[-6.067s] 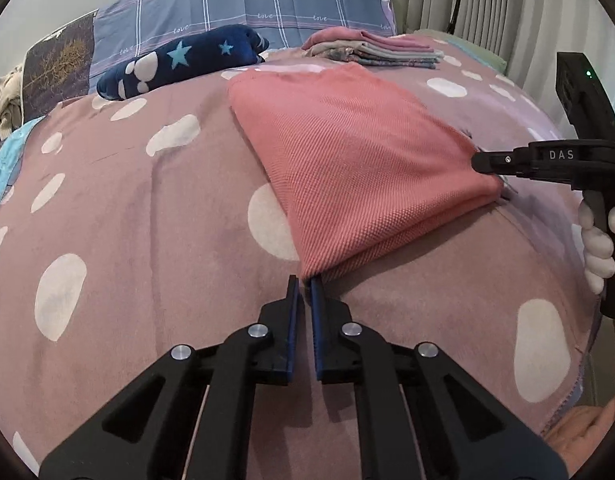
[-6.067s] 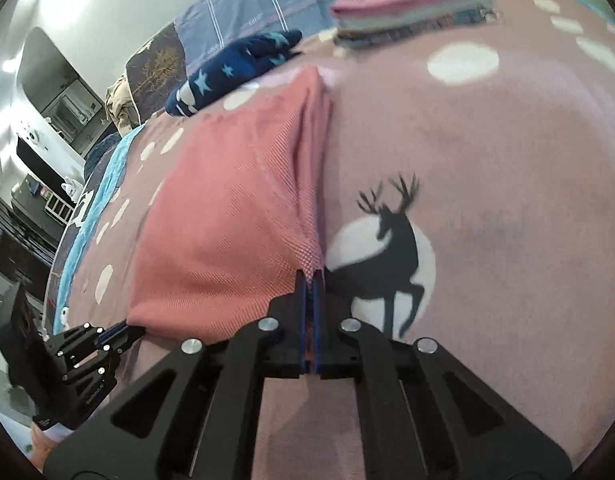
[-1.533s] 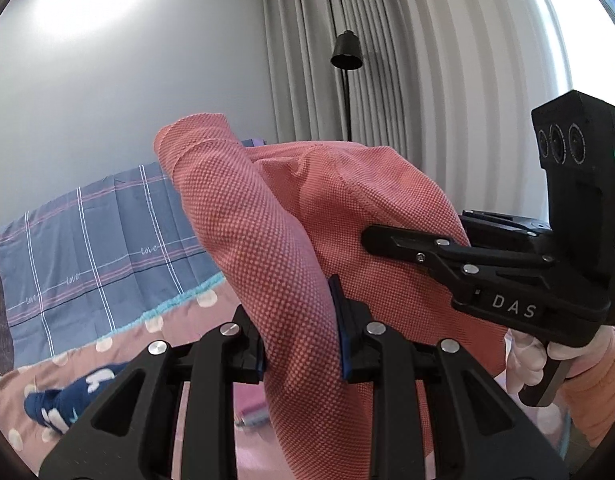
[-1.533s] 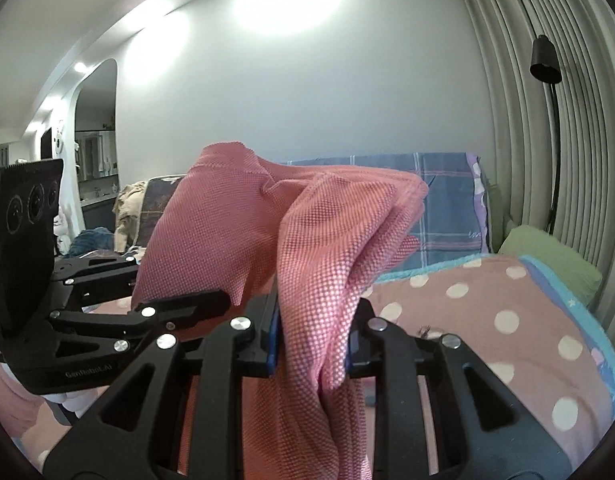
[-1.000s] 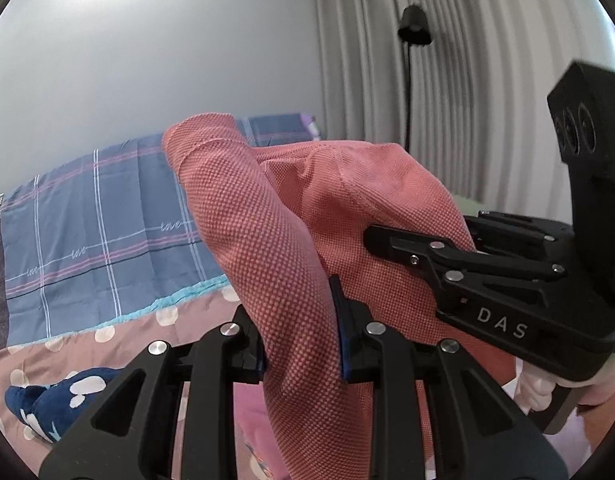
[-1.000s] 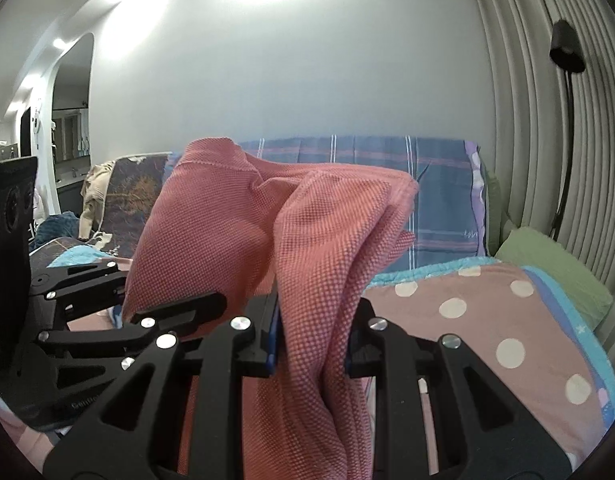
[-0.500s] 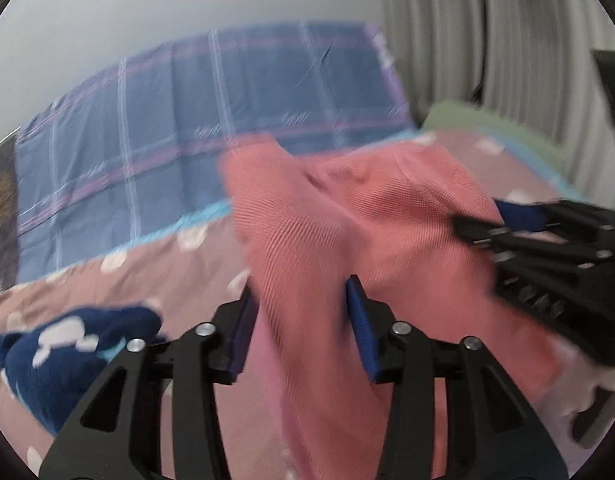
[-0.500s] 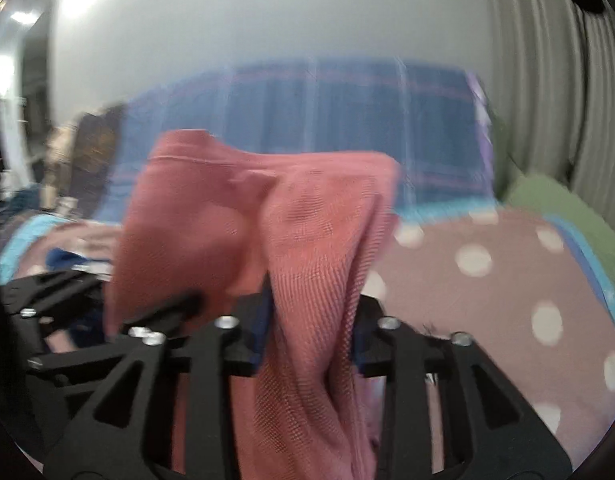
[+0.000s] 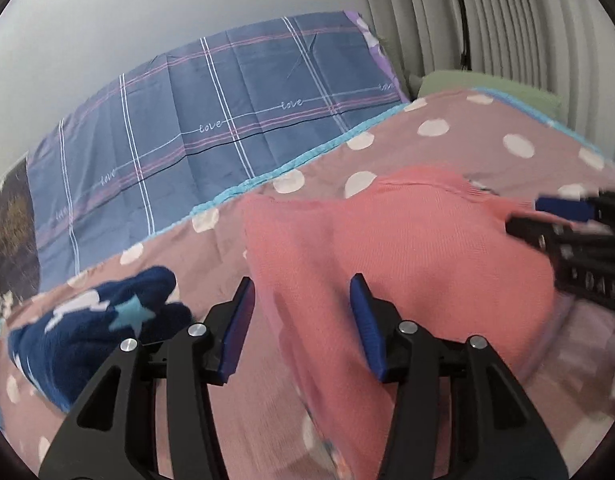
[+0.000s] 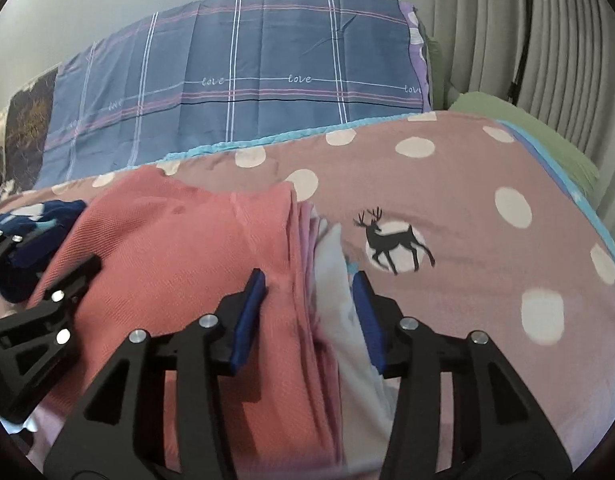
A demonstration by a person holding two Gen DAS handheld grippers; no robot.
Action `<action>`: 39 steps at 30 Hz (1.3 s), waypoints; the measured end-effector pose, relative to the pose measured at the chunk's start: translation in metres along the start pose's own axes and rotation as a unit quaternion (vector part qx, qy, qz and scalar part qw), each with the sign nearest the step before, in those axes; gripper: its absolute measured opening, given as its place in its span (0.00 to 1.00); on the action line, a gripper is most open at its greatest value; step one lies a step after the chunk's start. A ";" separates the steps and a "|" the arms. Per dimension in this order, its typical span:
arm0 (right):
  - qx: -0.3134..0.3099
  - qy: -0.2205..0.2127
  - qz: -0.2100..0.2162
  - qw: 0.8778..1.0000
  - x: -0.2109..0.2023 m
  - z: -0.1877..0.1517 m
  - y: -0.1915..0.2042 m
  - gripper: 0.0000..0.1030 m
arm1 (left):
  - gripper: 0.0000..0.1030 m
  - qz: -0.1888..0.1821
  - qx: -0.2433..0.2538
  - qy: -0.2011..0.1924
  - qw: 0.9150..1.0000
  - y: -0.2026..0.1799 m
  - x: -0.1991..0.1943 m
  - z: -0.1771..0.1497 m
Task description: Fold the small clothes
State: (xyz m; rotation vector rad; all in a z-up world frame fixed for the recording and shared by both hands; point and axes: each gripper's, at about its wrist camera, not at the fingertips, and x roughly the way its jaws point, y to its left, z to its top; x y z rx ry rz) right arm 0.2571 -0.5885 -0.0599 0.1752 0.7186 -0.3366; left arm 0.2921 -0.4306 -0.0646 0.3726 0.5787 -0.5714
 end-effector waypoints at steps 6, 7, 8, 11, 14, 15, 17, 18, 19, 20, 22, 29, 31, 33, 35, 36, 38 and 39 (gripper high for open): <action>-0.003 -0.026 0.023 0.999 -0.085 -0.045 0.002 0.63 | 0.61 -0.026 -0.005 -0.047 0.999 -0.009 -0.082 -0.027; 0.003 -0.036 0.024 0.999 -0.101 -0.052 0.002 0.72 | 0.69 -0.033 -0.011 -0.060 0.998 -0.011 -0.105 -0.033; 0.010 -0.051 0.023 0.998 -0.122 -0.061 0.001 0.73 | 0.75 -0.036 -0.014 -0.065 0.997 -0.011 -0.117 -0.036; 0.023 -0.093 0.021 0.995 -0.172 -0.082 0.001 0.88 | 0.90 -0.043 -0.016 -0.099 0.994 -0.017 -0.173 -0.049; 0.020 -0.099 0.006 0.995 -0.214 -0.100 0.004 0.94 | 0.99 -0.028 -0.021 -0.130 0.991 -0.021 -0.219 -0.059; 0.019 -0.105 -0.006 0.994 -0.227 -0.105 0.006 0.97 | 0.99 -0.025 -0.025 -0.137 0.990 -0.022 -0.233 -0.061; 0.022 -0.126 -0.038 0.991 -0.254 -0.116 0.010 0.98 | 0.99 -0.025 -0.038 -0.153 0.987 -0.023 -0.266 -0.067; 0.024 -0.134 -0.043 0.990 -0.267 -0.121 0.011 0.98 | 0.99 -0.026 -0.044 -0.154 0.987 -0.023 -0.278 -0.069; 0.029 -0.138 -0.040 0.989 -0.282 -0.127 0.011 0.98 | 0.99 -0.025 -0.048 -0.154 0.987 -0.023 -0.286 -0.070; 0.035 -0.137 -0.033 0.989 -0.293 -0.131 0.010 0.98 | 0.99 -0.019 -0.052 -0.149 0.987 -0.024 -0.295 -0.073; 0.046 -0.129 -0.030 0.990 -0.309 -0.140 0.009 0.98 | 0.99 -0.004 -0.061 -0.134 0.989 -0.026 -0.313 -0.079; 0.069 -0.112 -0.028 0.991 -0.351 -0.172 0.010 0.98 | 0.99 -0.054 -0.084 -0.091 0.991 -0.028 -0.344 -0.124; 0.073 -0.102 -0.025 0.992 -0.357 -0.183 0.010 0.98 | 0.99 -0.052 -0.088 -0.081 0.991 -0.025 -0.349 -0.135; 0.075 -0.096 -0.025 0.992 -0.360 -0.190 0.012 0.98 | 0.99 -0.048 -0.091 -0.072 0.992 -0.022 -0.353 -0.143; 0.077 -0.083 -0.018 0.993 -0.365 -0.197 0.014 0.98 | 0.99 -0.046 -0.095 -0.061 0.993 -0.018 -0.357 -0.148; 0.077 -0.079 -0.014 0.994 -0.366 -0.198 0.015 0.98 | 0.99 -0.045 -0.097 -0.060 0.992 -0.017 -0.360 -0.150; 0.072 -0.072 -0.001 0.995 -0.372 -0.200 0.020 0.98 | 0.99 -0.044 -0.096 -0.063 0.992 -0.016 -0.367 -0.154; 0.068 -0.073 0.000 0.995 -0.375 -0.202 0.022 0.98 | 0.99 -0.042 -0.093 -0.065 0.993 -0.018 -0.372 -0.155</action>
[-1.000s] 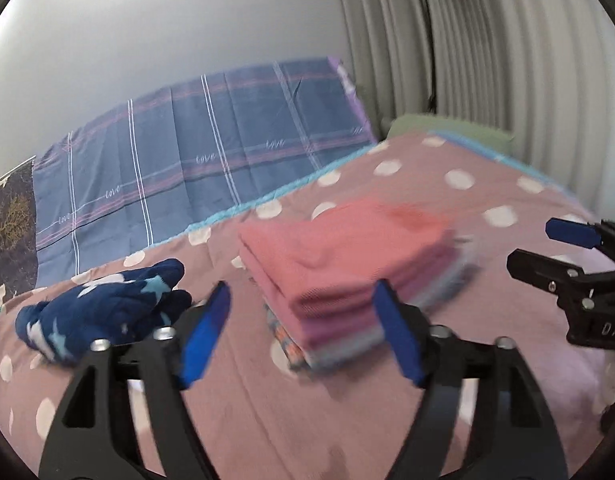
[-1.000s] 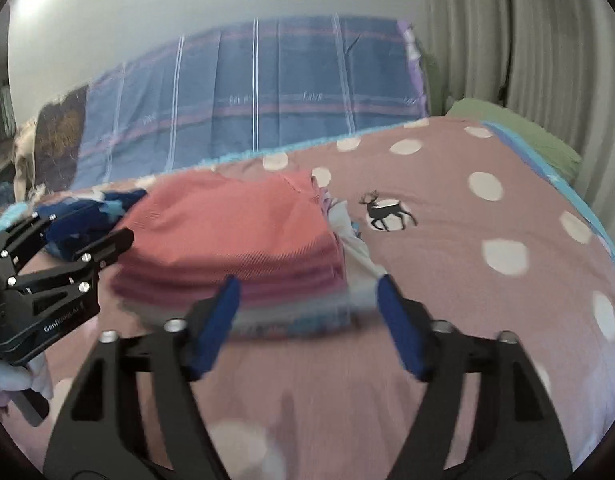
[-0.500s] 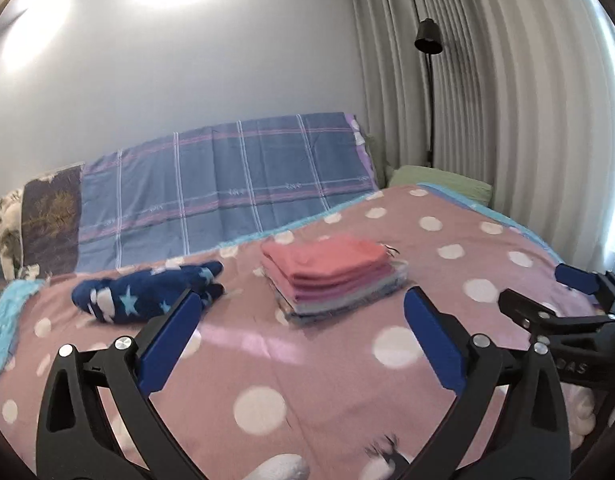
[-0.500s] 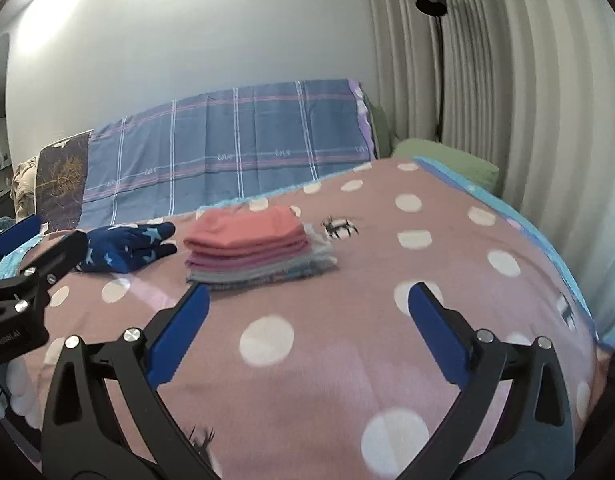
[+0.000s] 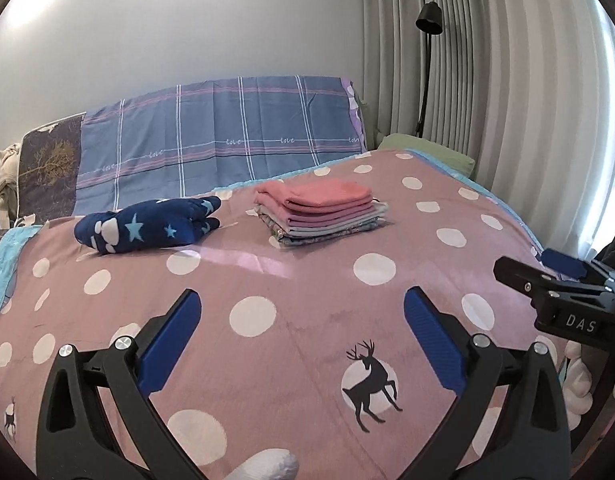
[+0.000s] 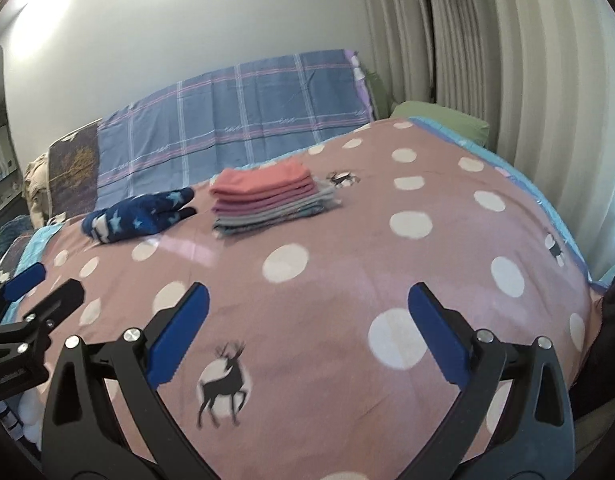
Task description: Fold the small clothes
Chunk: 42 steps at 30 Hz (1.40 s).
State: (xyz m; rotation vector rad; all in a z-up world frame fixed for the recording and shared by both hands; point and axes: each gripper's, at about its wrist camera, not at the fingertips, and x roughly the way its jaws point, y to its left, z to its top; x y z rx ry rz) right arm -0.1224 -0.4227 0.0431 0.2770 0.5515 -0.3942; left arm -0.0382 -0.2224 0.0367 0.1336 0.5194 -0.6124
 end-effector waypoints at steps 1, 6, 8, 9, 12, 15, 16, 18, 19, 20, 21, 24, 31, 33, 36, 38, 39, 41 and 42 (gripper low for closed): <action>-0.005 -0.006 0.000 1.000 -0.005 0.000 0.003 0.98 | 0.99 0.001 0.002 -0.001 1.000 -0.001 -0.003 0.000; -0.021 -0.023 0.003 1.000 -0.021 -0.001 0.015 0.98 | 0.99 0.005 0.001 -0.011 1.000 -0.003 -0.015 -0.001; -0.022 -0.023 0.007 0.999 -0.025 -0.001 0.016 0.98 | 0.99 0.009 0.000 -0.010 1.000 -0.004 -0.016 -0.002; -0.024 -0.023 0.007 0.999 -0.026 -0.001 0.017 0.98 | 0.99 0.010 0.000 -0.010 1.000 -0.004 -0.016 -0.002; -0.028 -0.024 0.006 0.999 -0.028 -0.002 0.018 0.98 | 0.99 0.015 0.004 -0.011 1.000 -0.005 -0.018 -0.004; -0.028 -0.019 0.006 0.999 -0.027 -0.004 0.018 0.98 | 0.99 0.019 0.005 -0.009 1.000 -0.006 -0.018 -0.004; -0.029 -0.018 0.007 0.999 -0.027 -0.004 0.018 0.98 | 0.99 0.019 0.005 -0.008 1.000 -0.005 -0.018 -0.004; -0.029 -0.016 0.007 0.999 -0.026 -0.004 0.018 0.98 | 0.99 0.019 0.005 -0.008 1.000 -0.004 -0.018 -0.004; -0.029 -0.016 0.007 0.999 -0.026 -0.004 0.018 0.98 | 0.99 0.021 0.005 -0.008 1.000 -0.005 -0.018 -0.004; -0.029 -0.016 0.007 0.999 -0.025 -0.004 0.018 0.98 | 0.99 0.022 0.006 -0.008 1.000 -0.005 -0.018 -0.003; -0.029 -0.016 0.006 0.999 -0.025 -0.005 0.018 0.98 | 0.99 0.022 0.006 -0.009 1.000 -0.004 -0.019 -0.003; -0.028 -0.015 0.005 0.999 -0.024 -0.004 0.017 0.98 | 0.99 0.025 0.006 -0.009 1.000 -0.004 -0.019 -0.004; -0.027 -0.010 0.005 1.000 -0.019 -0.003 0.016 0.98 | 0.99 0.035 0.004 -0.005 0.999 -0.002 -0.018 -0.004; -0.026 -0.009 0.005 1.000 -0.018 -0.003 0.016 0.98 | 0.99 0.037 0.004 -0.004 0.999 -0.001 -0.018 -0.004; -0.027 -0.007 0.005 1.000 -0.017 -0.003 0.016 0.98 | 0.99 0.039 0.003 -0.004 0.999 0.000 -0.018 -0.003; -0.027 -0.006 0.006 1.000 -0.016 -0.003 0.016 0.98 | 0.99 0.039 0.004 -0.002 0.999 0.000 -0.017 -0.004; -0.028 -0.005 0.006 1.000 -0.015 -0.003 0.016 0.98 | 0.99 0.040 0.004 -0.002 0.999 0.000 -0.016 -0.004; -0.028 -0.003 0.006 1.000 -0.013 -0.003 0.017 0.98 | 0.99 0.040 0.006 0.000 0.999 0.000 -0.015 -0.004; -0.028 -0.002 0.006 1.000 -0.012 -0.004 0.017 0.98 | 0.99 0.040 0.006 0.001 0.999 0.000 -0.015 -0.005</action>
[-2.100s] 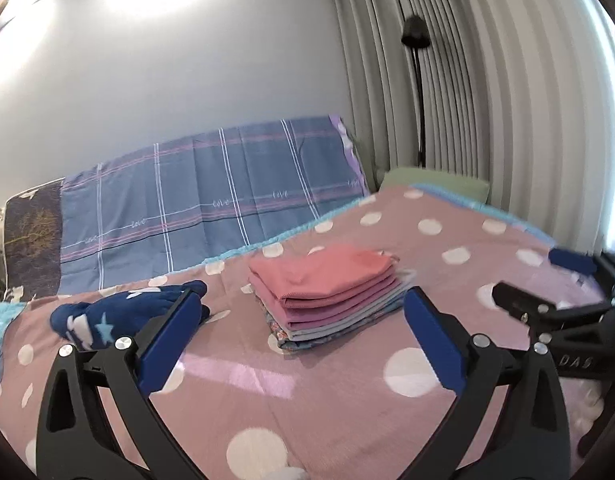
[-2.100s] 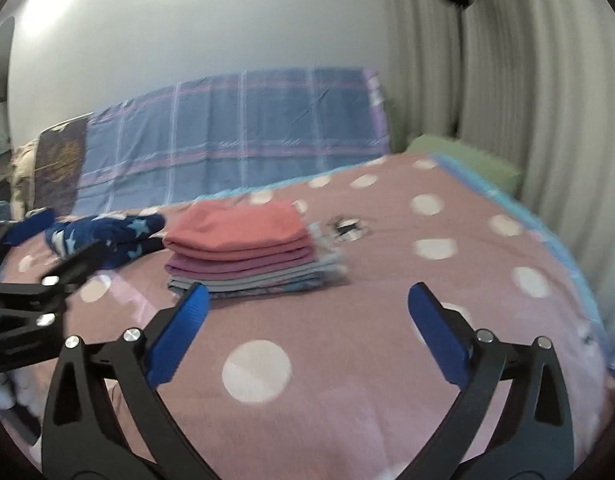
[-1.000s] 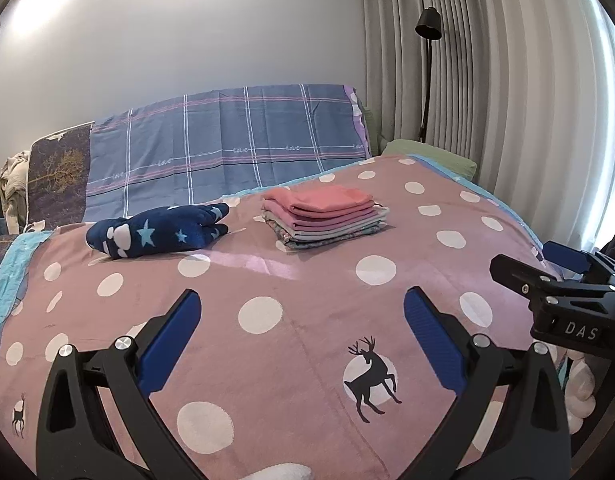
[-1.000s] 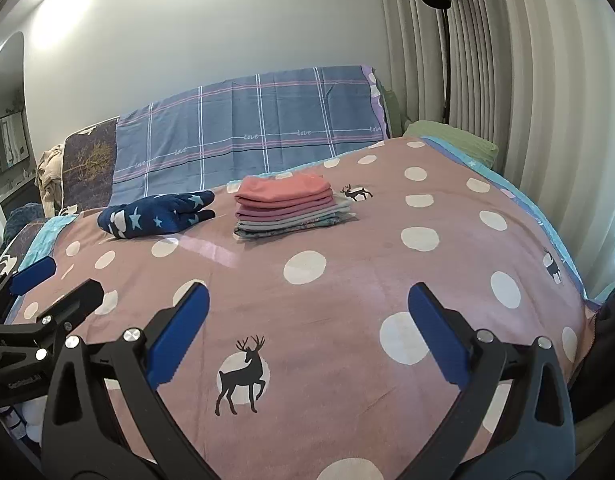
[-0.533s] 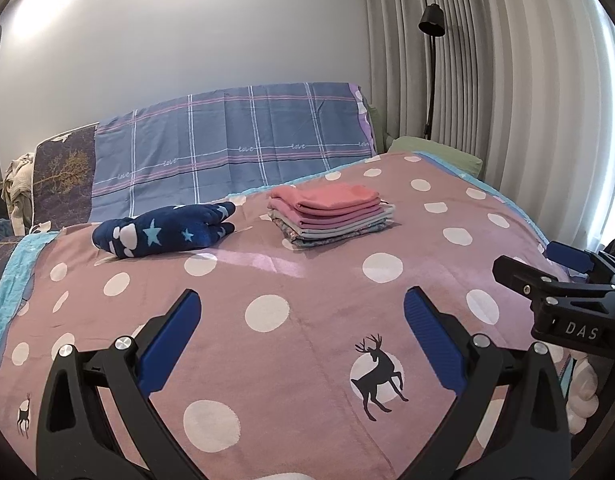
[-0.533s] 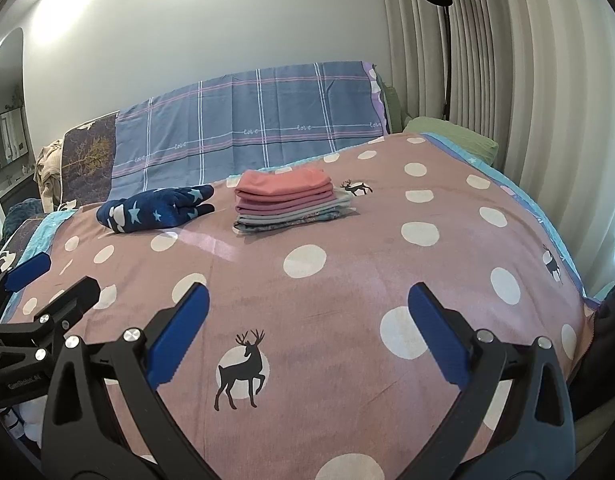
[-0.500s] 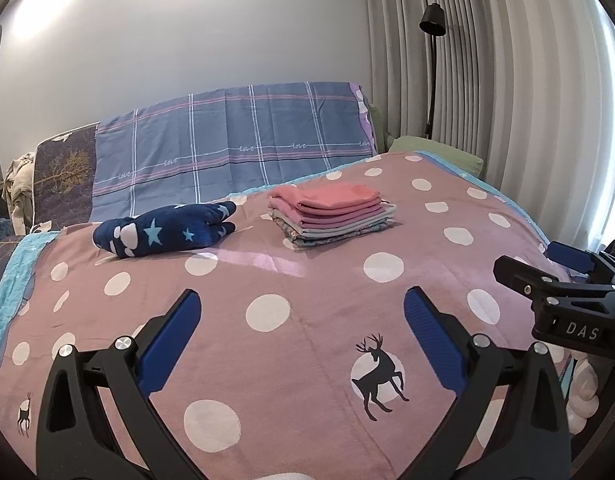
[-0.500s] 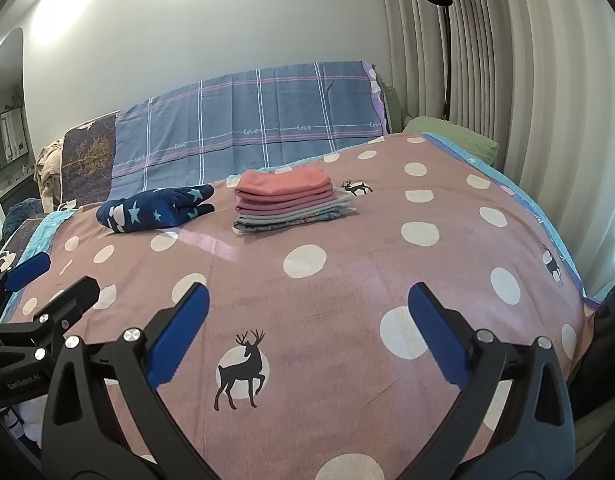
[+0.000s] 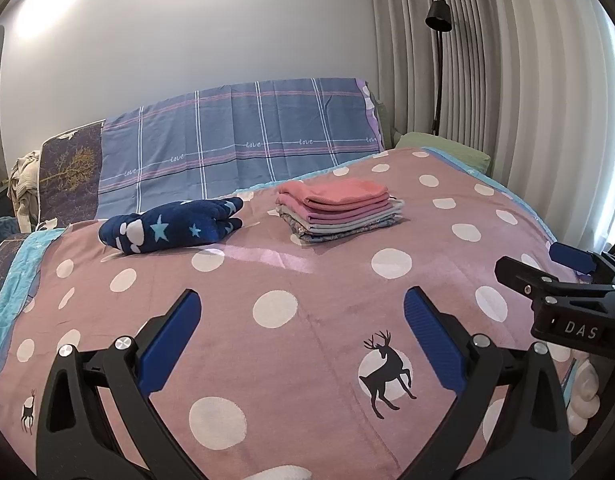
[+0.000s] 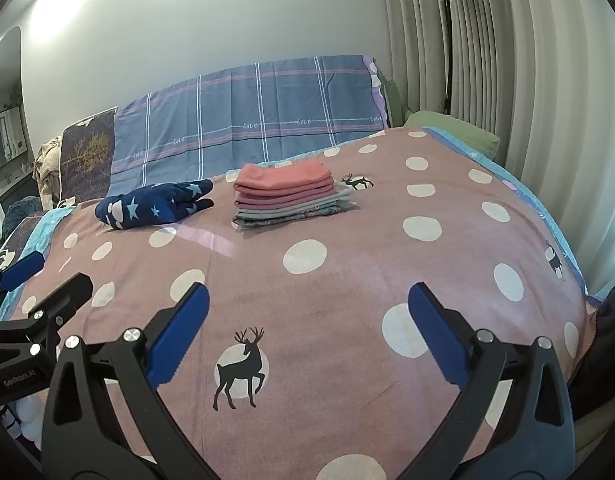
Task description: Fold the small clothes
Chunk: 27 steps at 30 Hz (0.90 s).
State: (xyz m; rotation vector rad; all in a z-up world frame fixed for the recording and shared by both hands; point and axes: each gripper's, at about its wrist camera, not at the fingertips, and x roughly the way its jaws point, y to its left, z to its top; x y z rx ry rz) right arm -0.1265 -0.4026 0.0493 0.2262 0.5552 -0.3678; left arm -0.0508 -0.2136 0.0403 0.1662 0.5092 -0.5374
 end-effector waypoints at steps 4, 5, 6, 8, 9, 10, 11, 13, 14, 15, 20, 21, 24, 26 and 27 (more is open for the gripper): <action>-0.002 0.004 0.001 1.000 0.003 -0.001 0.001 0.98 | 0.99 0.001 -0.001 0.002 1.000 0.000 0.000 -0.001; -0.002 0.004 0.001 1.000 0.003 -0.001 0.001 0.98 | 0.99 0.001 -0.001 0.002 1.000 0.000 0.000 -0.002; -0.003 0.005 0.002 1.000 0.004 -0.002 0.002 0.98 | 0.99 0.003 -0.001 0.002 1.000 0.001 0.000 -0.002; -0.004 0.007 0.002 1.000 0.005 -0.002 0.003 0.98 | 0.99 0.004 -0.001 0.002 1.000 0.002 0.001 -0.003; -0.005 0.007 0.003 1.000 0.005 -0.002 0.004 0.98 | 0.99 0.004 -0.002 0.002 1.000 0.003 0.000 -0.003; -0.006 0.008 0.003 1.000 0.007 -0.002 0.004 0.98 | 0.99 0.004 -0.003 0.002 1.000 0.004 0.001 -0.004; -0.007 0.009 0.003 1.000 0.008 -0.002 0.005 0.98 | 0.99 0.004 -0.005 0.003 1.000 0.005 0.001 -0.004; -0.009 0.010 0.003 1.000 0.008 -0.002 0.007 0.98 | 0.99 0.005 -0.007 0.004 1.000 0.008 0.002 -0.005; -0.010 0.010 0.003 1.000 0.009 -0.002 0.008 0.98 | 0.99 0.006 -0.008 0.006 1.000 0.009 0.003 -0.005; -0.010 0.010 0.003 1.000 0.009 -0.002 0.008 0.98 | 0.99 0.007 -0.008 0.007 1.000 0.009 0.004 -0.006; -0.011 0.013 0.003 1.000 0.012 -0.004 0.010 0.98 | 0.99 0.011 -0.010 0.011 1.000 0.013 0.006 -0.008; -0.011 0.014 0.003 1.000 0.013 -0.004 0.011 0.98 | 0.99 0.012 -0.010 0.011 1.000 0.014 0.007 -0.008; -0.013 0.016 0.005 1.000 0.015 -0.004 0.014 0.98 | 0.99 0.013 -0.011 0.012 1.000 0.015 0.008 -0.008; -0.014 0.017 0.005 1.000 0.016 -0.004 0.015 0.98 | 0.99 0.014 -0.011 0.013 1.000 0.016 0.009 -0.009; -0.015 0.018 0.005 1.000 0.017 -0.004 0.016 0.98 | 0.99 0.015 -0.012 0.014 1.000 0.017 0.010 -0.009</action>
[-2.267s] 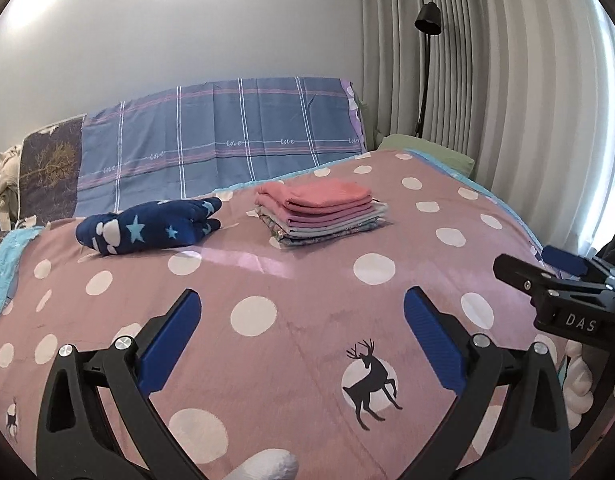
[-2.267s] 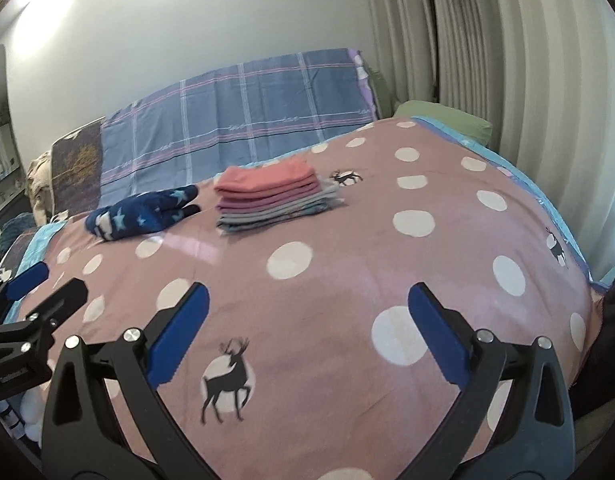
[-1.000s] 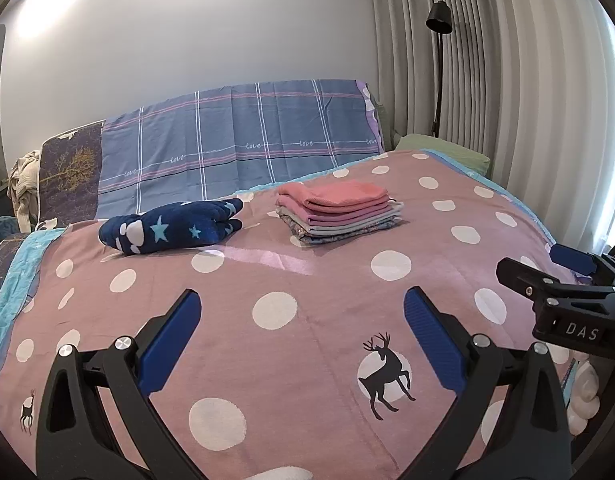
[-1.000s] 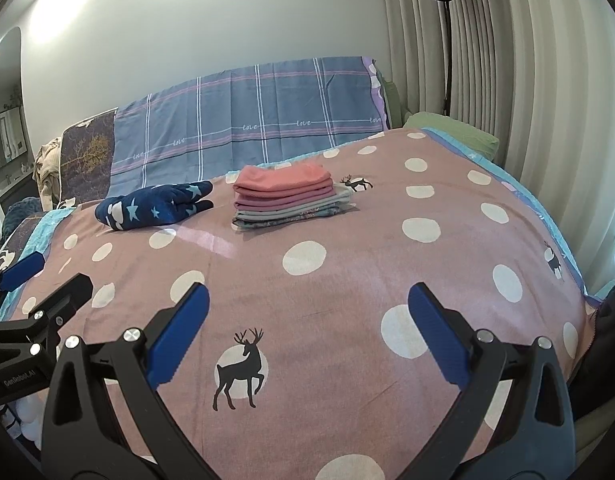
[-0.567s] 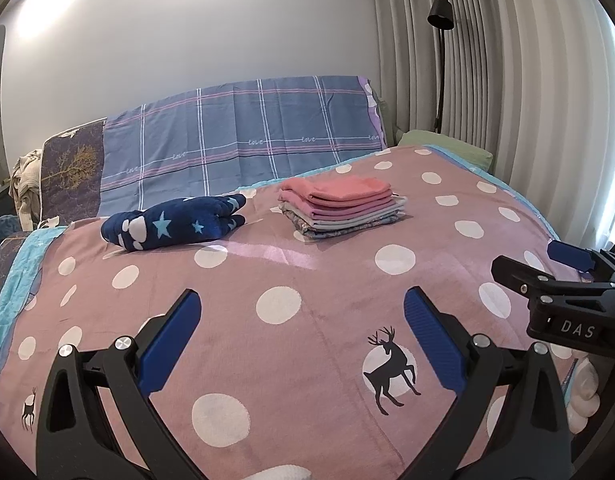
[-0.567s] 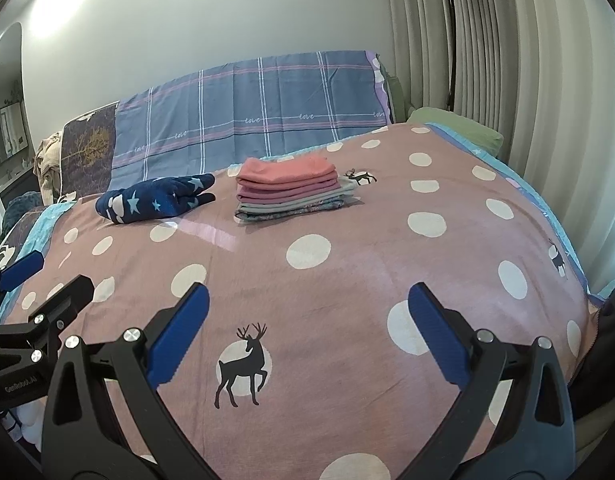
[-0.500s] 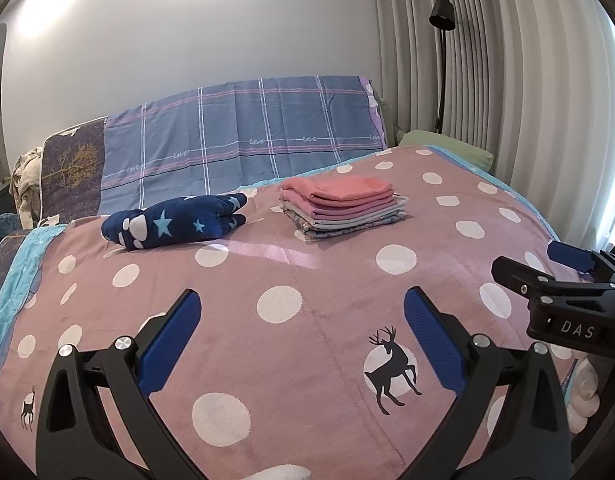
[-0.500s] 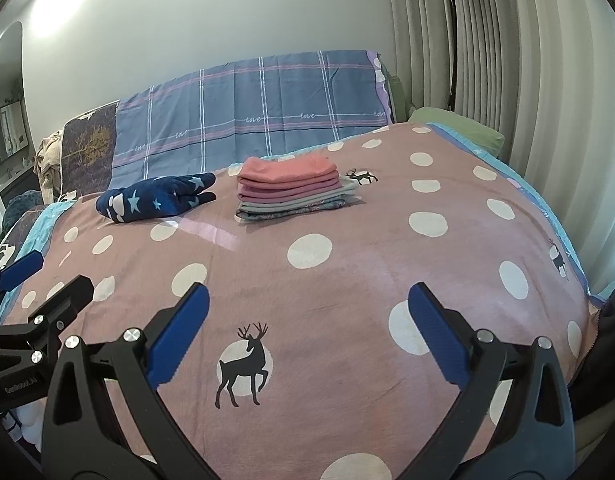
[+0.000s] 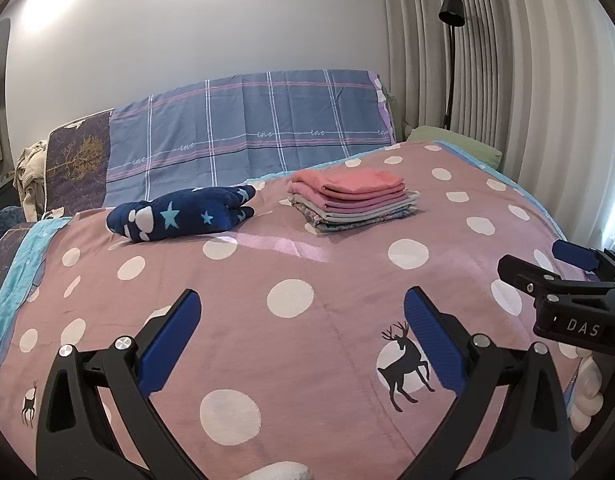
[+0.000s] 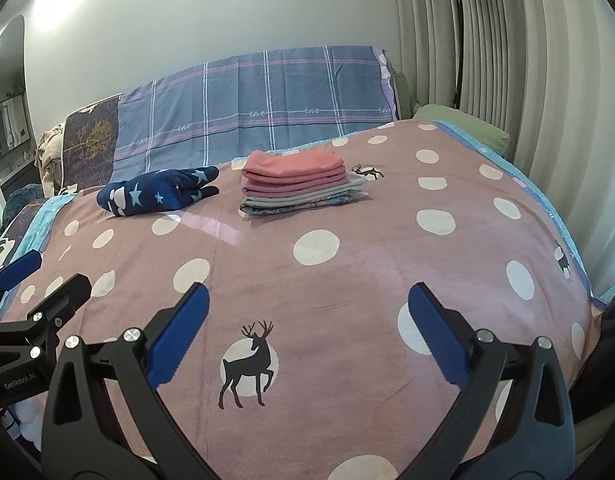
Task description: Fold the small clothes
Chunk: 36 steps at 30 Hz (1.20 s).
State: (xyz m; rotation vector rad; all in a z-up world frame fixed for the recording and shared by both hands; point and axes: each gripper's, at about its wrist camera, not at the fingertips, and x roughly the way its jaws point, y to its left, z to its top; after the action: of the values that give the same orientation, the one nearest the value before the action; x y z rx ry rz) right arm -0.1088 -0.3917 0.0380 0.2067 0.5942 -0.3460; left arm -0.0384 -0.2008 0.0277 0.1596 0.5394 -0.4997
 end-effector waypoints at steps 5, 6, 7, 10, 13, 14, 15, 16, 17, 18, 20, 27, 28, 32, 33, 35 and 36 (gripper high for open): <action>-0.002 0.004 -0.001 1.000 0.005 0.001 0.002 0.98 | 0.99 0.002 -0.003 0.004 1.000 0.006 0.004 -0.001; -0.003 0.005 -0.001 1.000 0.007 0.001 0.003 0.98 | 0.99 0.002 -0.004 0.005 1.000 0.006 0.005 -0.002; -0.004 0.006 -0.001 1.000 0.008 0.001 0.004 0.98 | 0.99 0.002 -0.005 0.007 1.000 0.008 0.006 -0.002; -0.009 0.009 -0.001 1.000 0.012 0.001 0.008 0.98 | 0.99 0.004 -0.007 0.009 1.000 0.011 0.009 -0.002; -0.011 0.013 -0.001 1.000 0.017 0.002 0.012 0.98 | 0.99 0.005 -0.010 0.013 1.000 0.015 0.014 -0.002; -0.012 0.013 0.000 1.000 0.019 0.002 0.013 0.98 | 0.99 0.006 -0.010 0.014 1.000 0.016 0.015 -0.002; -0.013 0.014 0.000 1.000 0.020 0.003 0.014 0.98 | 0.99 0.007 -0.010 0.014 1.000 0.017 0.016 -0.002; -0.013 0.014 0.000 1.000 0.021 0.003 0.015 0.98 | 0.99 0.007 -0.009 0.014 1.000 0.018 0.017 -0.001; -0.013 0.014 0.000 1.000 0.023 0.004 0.016 0.98 | 0.99 0.007 -0.009 0.013 1.000 0.019 0.017 0.000; -0.013 0.014 0.000 1.000 0.023 0.004 0.016 0.98 | 0.99 0.006 -0.009 0.013 1.000 0.019 0.017 0.000; -0.012 0.015 0.001 1.000 0.024 0.004 0.017 0.98 | 0.99 0.005 -0.009 0.012 1.000 0.021 0.018 0.001; -0.014 0.016 -0.002 1.000 0.029 0.006 0.022 0.98 | 0.99 0.011 -0.010 0.018 1.000 0.022 0.020 0.001; -0.014 0.016 -0.002 1.000 0.029 0.006 0.023 0.98 | 0.99 0.016 -0.010 0.019 1.000 0.022 0.020 0.001; -0.014 0.015 -0.002 1.000 0.030 0.007 0.023 0.98 | 0.99 0.043 -0.012 0.022 0.999 0.021 0.019 0.001; -0.015 0.014 -0.002 1.000 0.030 0.007 0.024 0.98 | 0.99 0.046 -0.013 0.022 0.999 0.022 0.019 0.001; -0.017 0.011 -0.003 1.000 0.030 0.007 0.024 0.98 | 0.99 0.055 -0.017 0.023 0.998 0.024 0.018 0.000; -0.018 0.008 -0.004 1.000 0.030 0.007 0.025 0.98 | 0.99 0.058 -0.018 0.023 0.998 0.025 0.017 0.000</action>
State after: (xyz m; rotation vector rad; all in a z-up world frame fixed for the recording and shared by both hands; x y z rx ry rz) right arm -0.0728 -0.3785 0.0282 0.1730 0.6176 -0.3414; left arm -0.0130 -0.1859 0.0190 0.1667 0.5802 -0.3733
